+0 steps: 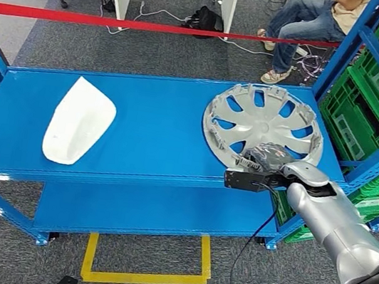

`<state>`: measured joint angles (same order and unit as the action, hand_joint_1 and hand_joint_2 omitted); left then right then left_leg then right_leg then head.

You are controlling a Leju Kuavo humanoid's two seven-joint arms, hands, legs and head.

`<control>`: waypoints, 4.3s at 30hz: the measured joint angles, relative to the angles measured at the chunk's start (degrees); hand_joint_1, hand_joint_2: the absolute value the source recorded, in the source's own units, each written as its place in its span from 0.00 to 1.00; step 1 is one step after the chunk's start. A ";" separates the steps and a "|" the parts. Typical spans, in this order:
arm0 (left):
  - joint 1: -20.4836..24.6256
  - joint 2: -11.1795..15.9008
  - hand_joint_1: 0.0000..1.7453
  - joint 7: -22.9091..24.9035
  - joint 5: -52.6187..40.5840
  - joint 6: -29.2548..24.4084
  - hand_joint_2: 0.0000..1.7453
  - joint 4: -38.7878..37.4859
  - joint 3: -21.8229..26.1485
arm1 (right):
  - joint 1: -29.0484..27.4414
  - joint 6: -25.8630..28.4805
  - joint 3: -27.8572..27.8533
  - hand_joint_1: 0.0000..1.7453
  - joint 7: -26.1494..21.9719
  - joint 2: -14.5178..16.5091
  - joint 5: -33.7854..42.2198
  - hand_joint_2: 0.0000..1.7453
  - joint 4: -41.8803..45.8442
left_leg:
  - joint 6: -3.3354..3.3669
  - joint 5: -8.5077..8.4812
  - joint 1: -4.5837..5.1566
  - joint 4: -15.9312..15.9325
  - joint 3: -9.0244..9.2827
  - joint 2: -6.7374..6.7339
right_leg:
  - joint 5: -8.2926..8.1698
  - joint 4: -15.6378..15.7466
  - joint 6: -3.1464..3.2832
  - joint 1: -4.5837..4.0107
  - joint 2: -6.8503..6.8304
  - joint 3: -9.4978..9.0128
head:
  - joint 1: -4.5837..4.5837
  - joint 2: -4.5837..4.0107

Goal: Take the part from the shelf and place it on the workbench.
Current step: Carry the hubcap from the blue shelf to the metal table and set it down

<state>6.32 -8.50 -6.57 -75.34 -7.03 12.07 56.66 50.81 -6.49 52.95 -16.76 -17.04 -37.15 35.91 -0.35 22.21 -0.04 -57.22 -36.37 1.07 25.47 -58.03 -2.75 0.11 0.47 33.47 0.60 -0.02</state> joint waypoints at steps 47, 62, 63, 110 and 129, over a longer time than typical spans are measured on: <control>0.83 -1.03 0.00 0.01 -0.38 -0.06 1.00 0.00 0.08 | -3.82 1.81 -8.52 1.00 -1.49 -8.68 -0.38 1.00 14.92 | 0.00 0.00 0.01 0.00 -0.01 0.00 | -0.01 0.01 -0.01 0.02 -0.01 0.03 | 0.00 0.00; 0.93 -1.09 0.00 0.01 -0.64 -0.19 1.00 0.00 0.08 | -5.33 2.19 -12.19 1.00 -0.30 -12.03 -0.75 1.00 23.40 | 0.01 0.01 0.01 0.00 -0.02 0.00 | 0.00 0.01 0.00 0.02 0.00 0.06 | 0.00 0.00; 0.94 -1.09 0.00 0.01 -0.66 -0.19 1.00 0.00 0.08 | -5.41 2.20 -12.38 1.00 -0.30 -12.09 -0.79 1.00 23.61 | 0.01 0.01 0.01 0.00 -0.02 0.00 | 0.00 0.01 0.00 0.02 0.00 0.06 | 0.00 0.00; 1.28 -1.27 0.00 0.01 -1.24 -0.22 1.00 0.00 0.08 | -11.79 10.64 -21.13 1.00 -0.72 -12.79 -4.23 1.00 32.56 | 0.01 0.01 0.01 0.00 -0.04 0.00 | 0.00 0.00 -0.01 0.01 -0.01 0.06 | -0.01 0.00; 1.52 -1.57 0.00 0.01 -1.53 -0.32 1.00 0.00 0.08 | -15.28 14.22 -24.21 1.00 -0.66 -12.56 -5.78 1.00 34.47 | 0.01 0.01 0.01 0.00 -0.06 0.01 | 0.00 0.00 -0.01 0.01 -0.03 0.06 | 0.01 0.00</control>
<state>7.84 -10.08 -6.56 -76.86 -7.34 12.07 56.74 35.53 7.74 28.74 -17.42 -29.60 -42.93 70.38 -0.34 22.23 -0.02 -57.22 -36.43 1.08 25.47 -58.03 -2.76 0.13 0.45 33.53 0.61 -0.02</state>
